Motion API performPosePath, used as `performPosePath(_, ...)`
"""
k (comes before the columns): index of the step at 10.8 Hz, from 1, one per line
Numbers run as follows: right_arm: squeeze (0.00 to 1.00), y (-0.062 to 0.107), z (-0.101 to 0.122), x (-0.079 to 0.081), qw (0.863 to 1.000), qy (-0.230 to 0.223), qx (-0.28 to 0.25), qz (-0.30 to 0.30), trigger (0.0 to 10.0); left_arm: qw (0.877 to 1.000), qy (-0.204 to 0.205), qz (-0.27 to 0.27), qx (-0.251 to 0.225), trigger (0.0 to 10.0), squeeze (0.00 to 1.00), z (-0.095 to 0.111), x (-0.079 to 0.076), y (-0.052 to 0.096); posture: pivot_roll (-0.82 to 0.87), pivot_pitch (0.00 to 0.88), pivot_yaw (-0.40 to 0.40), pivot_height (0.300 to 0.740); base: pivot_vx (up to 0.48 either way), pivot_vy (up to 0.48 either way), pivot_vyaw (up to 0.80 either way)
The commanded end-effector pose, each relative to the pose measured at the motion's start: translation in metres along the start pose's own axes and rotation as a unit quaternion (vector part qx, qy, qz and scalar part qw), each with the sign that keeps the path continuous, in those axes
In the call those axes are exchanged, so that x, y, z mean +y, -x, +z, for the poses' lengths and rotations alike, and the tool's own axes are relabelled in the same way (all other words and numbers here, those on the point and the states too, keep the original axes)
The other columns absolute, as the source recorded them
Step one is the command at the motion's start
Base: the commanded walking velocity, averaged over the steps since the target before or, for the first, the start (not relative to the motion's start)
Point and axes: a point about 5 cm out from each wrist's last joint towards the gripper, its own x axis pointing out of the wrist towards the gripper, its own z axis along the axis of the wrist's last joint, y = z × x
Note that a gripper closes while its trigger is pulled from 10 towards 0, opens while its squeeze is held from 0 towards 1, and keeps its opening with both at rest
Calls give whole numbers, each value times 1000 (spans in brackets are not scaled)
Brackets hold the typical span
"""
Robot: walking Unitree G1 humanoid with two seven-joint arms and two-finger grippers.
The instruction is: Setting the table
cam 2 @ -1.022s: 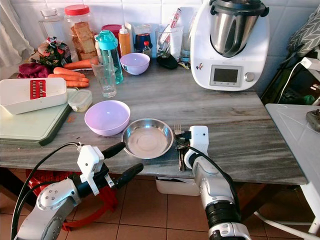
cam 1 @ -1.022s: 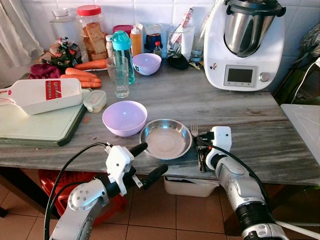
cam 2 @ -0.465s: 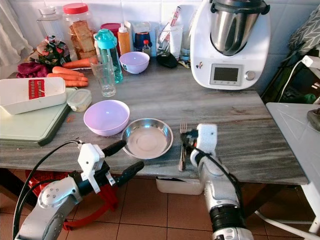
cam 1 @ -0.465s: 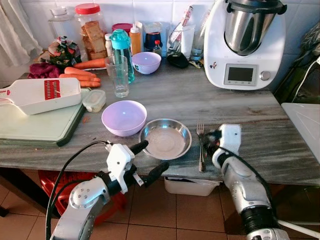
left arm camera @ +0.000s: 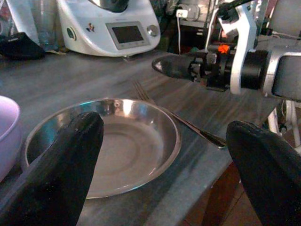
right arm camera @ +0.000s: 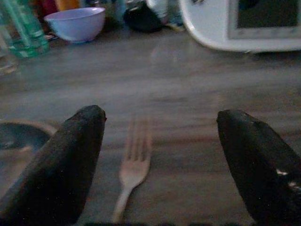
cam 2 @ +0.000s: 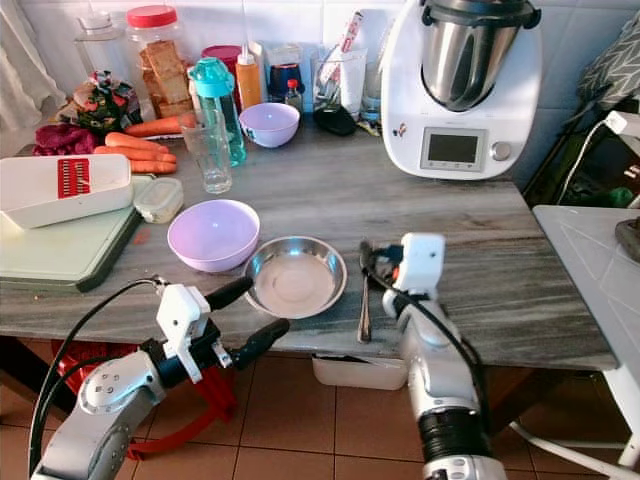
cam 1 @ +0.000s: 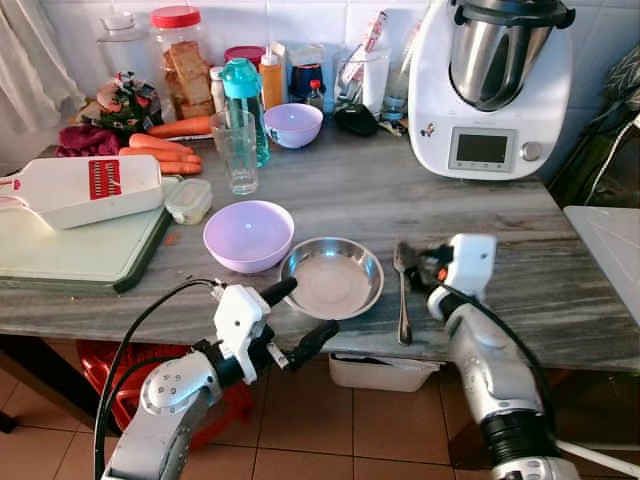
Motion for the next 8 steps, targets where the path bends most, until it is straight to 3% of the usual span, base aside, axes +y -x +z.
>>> performPosePath(1, 1000, 2, 3, -5, 1000, 10, 0, -18, 10000, 1000, -8, 1, -1, 10000, 0, 2, 2, -1, 33, 0, -4, 740, 0, 0, 0)
performPosePath(3, 1000, 9, -1, -15, 998, 22, 19, -49, 10000, 1000, -6, 2, -2, 10000, 0, 1, 2, -2, 27, 0, -7, 740, 0, 0, 0)
performPosePath(5, 1000, 20, 8, -23, 997, 27, -11, -71, 10000, 1000, 6, 2, -20, 10000, 0, 8, 4, -6, 21, 0, -9, 740, 0, 0, 0)
performPosePath(7, 1000, 34, 22, -28, 995, 34, -40, -81, 10000, 998, 35, 41, -38, 10000, 0, 10, 9, -6, 5, 0, -12, 740, 0, 0, 0)
performPosePath(8, 1000, 39, 27, -28, 994, 35, -49, -86, 10000, 995, 20, 85, -43, 10000, 0, 12, 18, -8, 0, 0, -16, 740, 0, 0, 0)
